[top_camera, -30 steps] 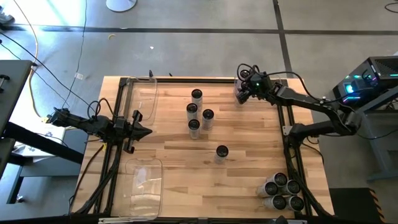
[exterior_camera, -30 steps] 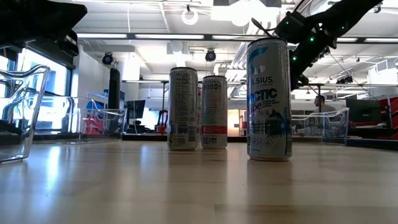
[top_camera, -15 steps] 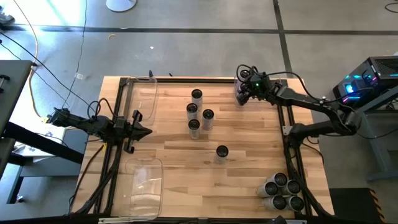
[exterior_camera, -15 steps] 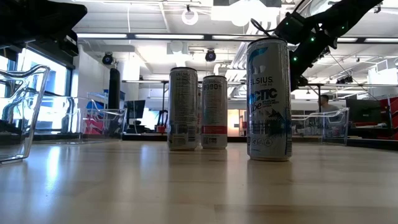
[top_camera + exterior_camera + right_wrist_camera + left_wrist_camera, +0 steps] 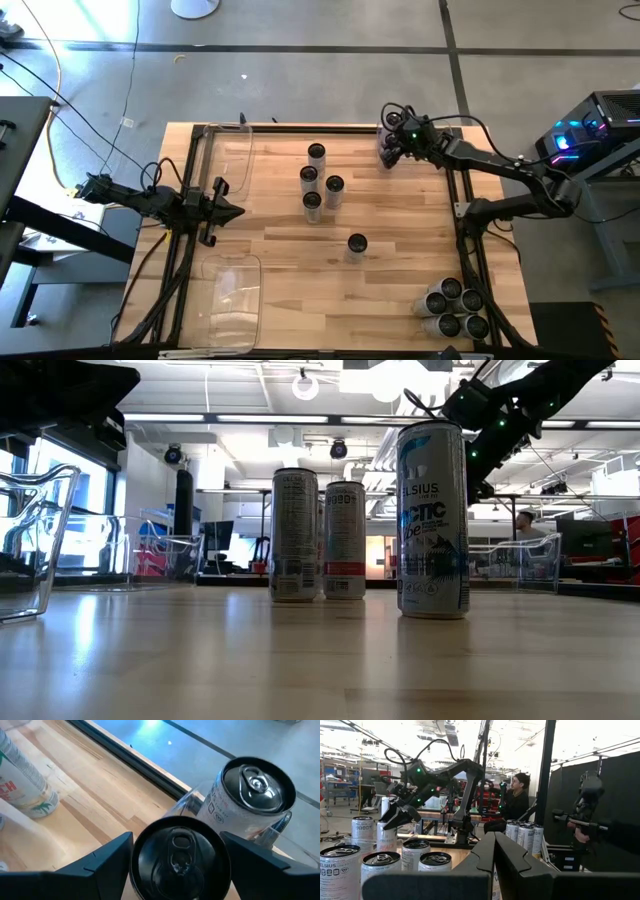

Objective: Sort soda cans
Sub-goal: Put the white pink soda can into the top right transparent bin, then put the white blue soda can into the bottom transparent bin

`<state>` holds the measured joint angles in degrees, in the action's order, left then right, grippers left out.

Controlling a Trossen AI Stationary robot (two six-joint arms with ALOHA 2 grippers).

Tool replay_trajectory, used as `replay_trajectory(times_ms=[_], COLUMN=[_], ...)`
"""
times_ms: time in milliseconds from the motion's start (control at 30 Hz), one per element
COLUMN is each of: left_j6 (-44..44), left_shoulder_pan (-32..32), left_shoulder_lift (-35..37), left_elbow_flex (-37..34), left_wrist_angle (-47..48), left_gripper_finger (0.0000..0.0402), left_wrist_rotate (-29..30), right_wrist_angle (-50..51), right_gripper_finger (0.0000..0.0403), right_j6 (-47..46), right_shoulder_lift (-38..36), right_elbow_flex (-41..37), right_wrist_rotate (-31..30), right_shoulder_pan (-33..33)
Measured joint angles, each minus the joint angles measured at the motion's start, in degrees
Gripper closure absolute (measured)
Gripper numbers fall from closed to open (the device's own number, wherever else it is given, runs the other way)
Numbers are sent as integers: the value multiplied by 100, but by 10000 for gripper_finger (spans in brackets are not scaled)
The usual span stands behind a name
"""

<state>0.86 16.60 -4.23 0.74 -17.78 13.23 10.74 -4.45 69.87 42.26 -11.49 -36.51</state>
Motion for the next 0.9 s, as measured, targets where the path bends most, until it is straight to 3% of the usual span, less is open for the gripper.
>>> replay_trajectory(times_ms=[367,467,567,700,800,900], left_j6=[0,0,0,2,6,56], left_shoulder_pan=[0,0,-1,0,-2,0], left_shoulder_lift=[-1,0,0,-1,0,-1], left_elbow_flex=[0,-1,-1,0,-1,-1], left_wrist_angle=[-2,-4,-4,-15,-15,-28], left_gripper_finger=[401,401,401,401,401,402], left_wrist_rotate=[0,0,0,0,0,2], right_wrist_angle=[-484,-472,-447,-258,-252,-499], right_gripper_finger=[116,116,116,116,116,116], right_j6=[194,52,-46,-280,-304,-253], right_shoulder_lift=[-284,-692,-1196,-1700,-1742,-1485], right_elbow_flex=[0,0,3,6,7,7], right_wrist_rotate=[-549,-485,-53,679,1238,1060], right_shoulder_pan=[0,93,374,1235,2379,3723])
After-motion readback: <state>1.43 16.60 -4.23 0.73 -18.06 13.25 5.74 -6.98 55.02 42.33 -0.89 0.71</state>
